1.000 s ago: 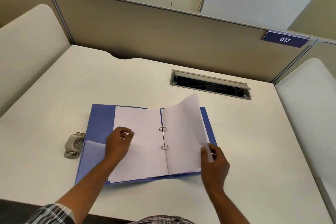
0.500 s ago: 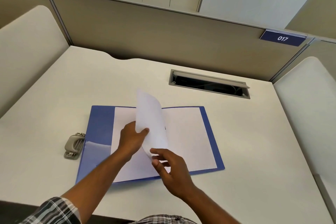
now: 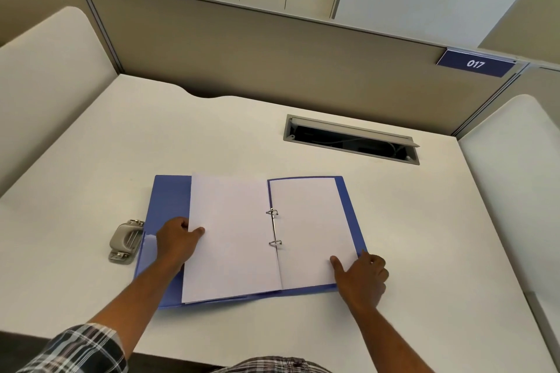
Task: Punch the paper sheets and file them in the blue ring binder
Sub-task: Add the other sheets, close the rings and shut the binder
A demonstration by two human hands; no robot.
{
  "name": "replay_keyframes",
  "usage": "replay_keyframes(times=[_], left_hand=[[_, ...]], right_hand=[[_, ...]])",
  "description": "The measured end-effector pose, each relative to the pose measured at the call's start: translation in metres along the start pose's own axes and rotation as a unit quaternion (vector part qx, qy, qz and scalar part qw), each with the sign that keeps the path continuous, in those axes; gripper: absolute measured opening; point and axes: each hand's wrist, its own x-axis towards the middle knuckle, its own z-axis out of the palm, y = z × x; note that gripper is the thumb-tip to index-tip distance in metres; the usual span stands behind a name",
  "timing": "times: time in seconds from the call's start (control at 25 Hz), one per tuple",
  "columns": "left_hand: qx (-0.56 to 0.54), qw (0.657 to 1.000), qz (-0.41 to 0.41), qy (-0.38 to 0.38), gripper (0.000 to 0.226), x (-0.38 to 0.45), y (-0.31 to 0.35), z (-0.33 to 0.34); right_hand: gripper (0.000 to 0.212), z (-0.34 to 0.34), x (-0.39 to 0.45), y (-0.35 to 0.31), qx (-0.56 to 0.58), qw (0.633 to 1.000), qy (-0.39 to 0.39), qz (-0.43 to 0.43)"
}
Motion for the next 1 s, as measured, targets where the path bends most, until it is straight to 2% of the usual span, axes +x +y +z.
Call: replay_keyframes(times=[0.16, 0.44, 0.6, 0.76, 0.84, 1.0], left_hand=[[0.023, 0.999, -0.018, 0.017, 0.018, 0.004, -0.012, 0.001], [0.021, 0.999, -0.03, 0.015, 0.036, 0.005, -0.026, 0.006], [0.045, 0.999, -0.011, 0.009, 0.025, 0.003, -0.026, 0.009], [0.055, 0.998, 0.015, 0.012, 0.018, -0.001, -0.025, 0.01], [0.073, 0.997, 0.034, 0.002, 0.019, -0.002, -0.028, 0.011], [0.118, 0.992, 0.04, -0.03, 0.032, -0.004, -0.03, 0.012]], right_hand=[[0.089, 0.006, 0.003, 0.007, -0.007, 1.0, -0.01, 0.001], [0.079, 0.003, 0.004, 0.001, 0.021, 0.999, -0.037, -0.006], [0.063, 0.002, 0.004, -0.005, 0.036, 0.998, -0.045, -0.001], [0.058, 0.007, 0.001, -0.005, 0.033, 0.999, -0.03, 0.002], [0.065, 0.012, -0.003, -0.008, 0.037, 0.999, -0.014, 0.006], [0.096, 0.019, -0.011, -0.01, 0.025, 1.0, -0.01, 0.0]])
